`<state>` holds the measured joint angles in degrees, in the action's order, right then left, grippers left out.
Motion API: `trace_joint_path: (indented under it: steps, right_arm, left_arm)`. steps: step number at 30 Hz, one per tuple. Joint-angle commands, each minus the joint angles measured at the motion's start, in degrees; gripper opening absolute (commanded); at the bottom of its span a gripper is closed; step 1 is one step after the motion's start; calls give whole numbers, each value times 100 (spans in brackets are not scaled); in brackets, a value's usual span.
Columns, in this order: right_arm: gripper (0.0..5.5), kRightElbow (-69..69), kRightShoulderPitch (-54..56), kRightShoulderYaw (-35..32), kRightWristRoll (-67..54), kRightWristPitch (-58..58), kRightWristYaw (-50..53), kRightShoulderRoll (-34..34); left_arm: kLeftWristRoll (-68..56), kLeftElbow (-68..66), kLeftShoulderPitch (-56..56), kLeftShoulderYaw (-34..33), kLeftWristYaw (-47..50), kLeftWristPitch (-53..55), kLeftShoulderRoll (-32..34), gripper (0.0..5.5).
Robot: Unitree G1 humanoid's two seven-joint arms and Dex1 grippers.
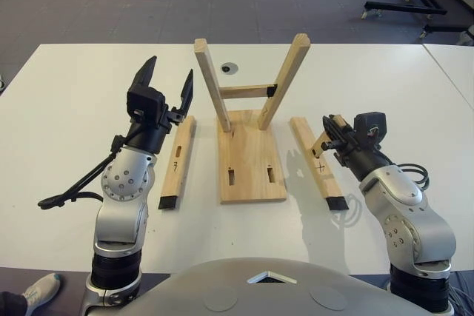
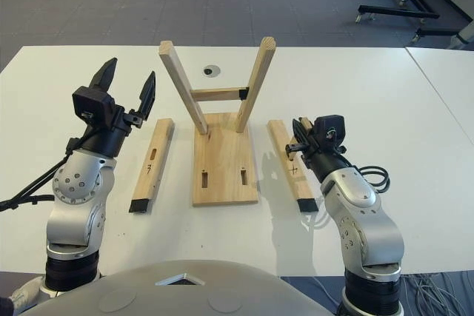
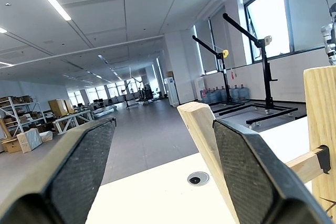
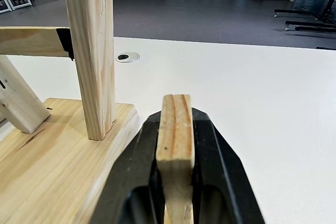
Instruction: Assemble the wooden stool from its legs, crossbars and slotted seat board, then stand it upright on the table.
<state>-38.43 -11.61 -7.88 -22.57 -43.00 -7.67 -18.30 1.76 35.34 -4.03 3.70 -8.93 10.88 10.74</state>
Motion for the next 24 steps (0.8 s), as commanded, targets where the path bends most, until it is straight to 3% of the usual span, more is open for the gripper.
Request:
trace_joint_path:
  steps: [1, 14, 22, 24]
  right_arm:
    - [102, 621, -525, 372, 97, -996, 96, -3]
    - [318, 262, -654, 249, 323, -530, 251, 281]
    - [460, -139, -495, -125, 208, 758, -326, 159]
    - [460, -310, -338, -229, 102, 1041, -506, 105]
  left_arm:
    - [-14, -49, 22, 19, -66, 83, 27, 338]
    - [-123, -37, 116, -96, -190, 143, 116, 338]
    - [-164, -54, 100, -134, -199, 114, 114, 338]
    - [-174, -58, 110, -140, -219, 116, 118, 338]
